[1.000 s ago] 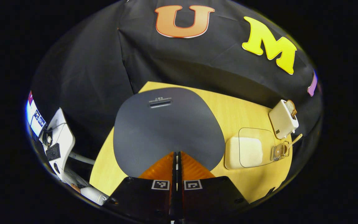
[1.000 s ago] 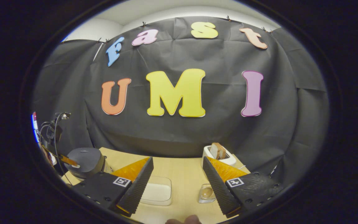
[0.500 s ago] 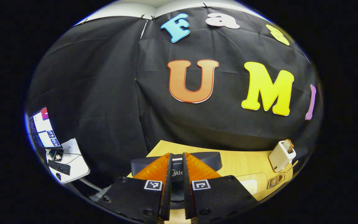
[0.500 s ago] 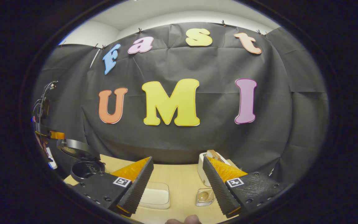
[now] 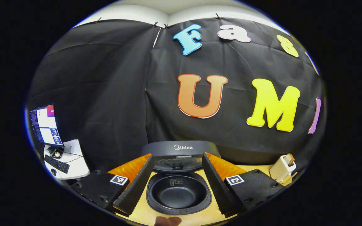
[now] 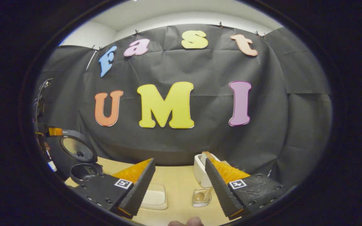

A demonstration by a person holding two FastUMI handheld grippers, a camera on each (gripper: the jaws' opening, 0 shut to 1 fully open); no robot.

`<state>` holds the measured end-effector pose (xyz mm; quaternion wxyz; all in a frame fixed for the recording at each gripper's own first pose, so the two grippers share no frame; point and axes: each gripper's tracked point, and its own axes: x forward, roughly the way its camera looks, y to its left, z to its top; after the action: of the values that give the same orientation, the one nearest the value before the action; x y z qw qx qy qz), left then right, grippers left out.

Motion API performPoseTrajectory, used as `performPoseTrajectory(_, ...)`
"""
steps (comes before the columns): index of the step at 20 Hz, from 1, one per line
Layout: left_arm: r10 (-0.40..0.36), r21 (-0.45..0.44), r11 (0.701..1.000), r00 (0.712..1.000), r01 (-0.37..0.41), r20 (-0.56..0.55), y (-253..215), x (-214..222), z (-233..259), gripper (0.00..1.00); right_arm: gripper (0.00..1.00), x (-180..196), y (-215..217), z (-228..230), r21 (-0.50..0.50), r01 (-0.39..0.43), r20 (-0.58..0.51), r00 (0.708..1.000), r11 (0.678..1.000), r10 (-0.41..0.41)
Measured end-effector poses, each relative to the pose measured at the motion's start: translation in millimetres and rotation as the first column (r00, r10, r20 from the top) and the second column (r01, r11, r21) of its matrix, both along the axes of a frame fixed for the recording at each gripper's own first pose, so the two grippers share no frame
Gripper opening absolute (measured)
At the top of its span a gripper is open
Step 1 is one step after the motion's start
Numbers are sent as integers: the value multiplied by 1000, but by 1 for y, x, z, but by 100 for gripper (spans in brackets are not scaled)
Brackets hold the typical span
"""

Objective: Close the left gripper, press the button to open the rice cooker; take a wooden spoon from the chopstick holder with the right hand, scoop a spoonful of rice and pour it into the rice cooker, then put the wooden spoon back into the chopstick holder.

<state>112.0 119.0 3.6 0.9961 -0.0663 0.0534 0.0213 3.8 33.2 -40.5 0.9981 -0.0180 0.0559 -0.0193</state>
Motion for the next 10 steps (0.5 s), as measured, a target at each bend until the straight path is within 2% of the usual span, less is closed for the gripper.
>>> performPoseTrajectory(5,-14,36,999,1000,14,13,-11,-27,-11,97,95,-4,-21,-4,11,27,-22,999,1000,-27)
performPoseTrajectory(7,-24,21,999,1000,24,1,-25,-39,-24,97,95,-6,-34,-12,25,48,-42,998,999,-47)
performPoseTrajectory(8,-45,10,999,999,44,12,-37,-44,-25,97,96,18,-55,-27,26,62,-58,996,998,-61)
performPoseTrajectory(10,-81,16,997,996,80,31,-55,-48,-27,97,95,18,-72,-43,23,88,-100,991,996,-85)
